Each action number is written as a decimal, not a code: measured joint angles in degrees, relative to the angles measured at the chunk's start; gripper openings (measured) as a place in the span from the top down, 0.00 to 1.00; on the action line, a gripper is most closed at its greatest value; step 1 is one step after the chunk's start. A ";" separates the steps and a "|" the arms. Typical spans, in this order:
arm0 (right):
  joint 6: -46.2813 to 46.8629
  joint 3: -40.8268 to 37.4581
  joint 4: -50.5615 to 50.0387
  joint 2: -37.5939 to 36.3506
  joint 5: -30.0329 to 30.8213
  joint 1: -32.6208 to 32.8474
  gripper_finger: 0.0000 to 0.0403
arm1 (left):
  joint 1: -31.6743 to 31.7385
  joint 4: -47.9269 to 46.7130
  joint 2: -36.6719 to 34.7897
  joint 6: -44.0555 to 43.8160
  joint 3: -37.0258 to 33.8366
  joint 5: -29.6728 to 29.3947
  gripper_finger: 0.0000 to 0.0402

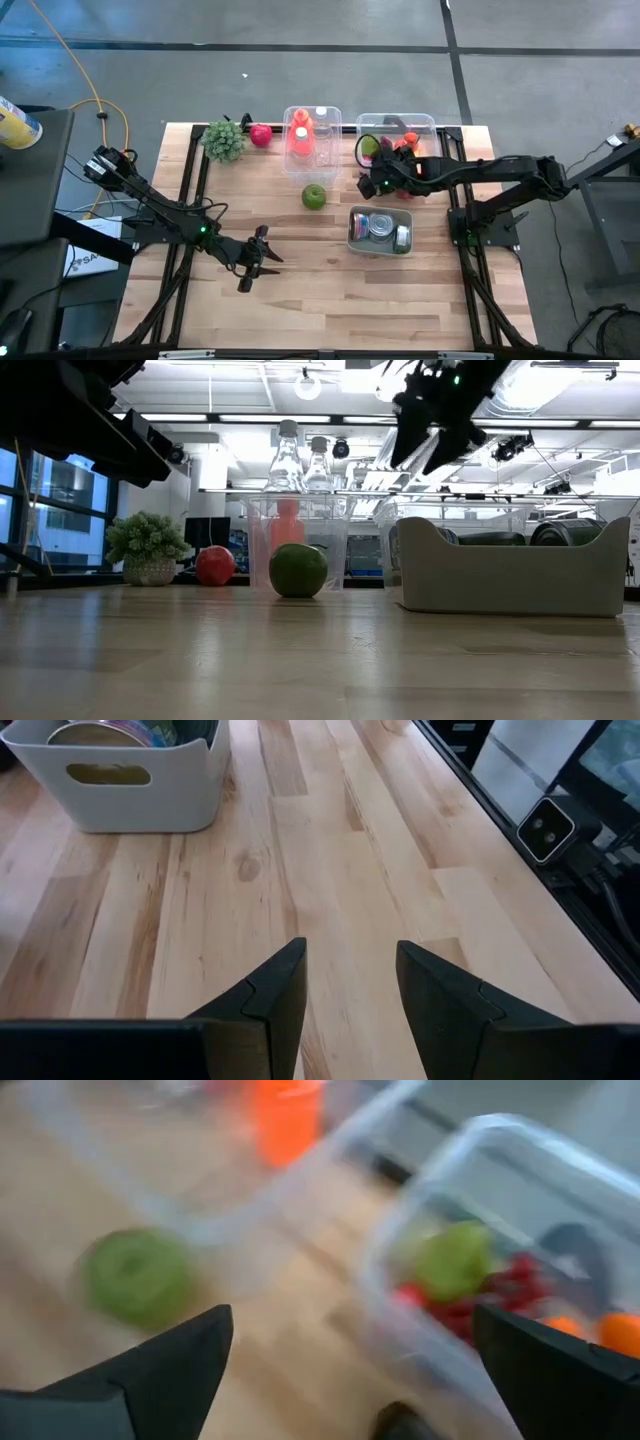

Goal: Pick & Place Food Item
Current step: Put the pomegranate into the right transparent bin, then put the green apple into the right transparent bin

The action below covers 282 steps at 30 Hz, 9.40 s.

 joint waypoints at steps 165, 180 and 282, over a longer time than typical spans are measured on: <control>25.77 -36.29 26.23 -5.15 1.91 1.61 0.13 | 0.92 0.45 0.02 0.42 -0.04 0.18 0.63; -8.96 -21.08 39.03 -12.28 15.03 13.29 0.12 | 0.92 -1.09 0.02 0.70 -0.04 0.16 0.63; -20.50 -20.32 48.89 -6.03 -4.48 20.70 0.04 | 3.45 1.51 0.02 6.90 -0.11 -0.37 0.63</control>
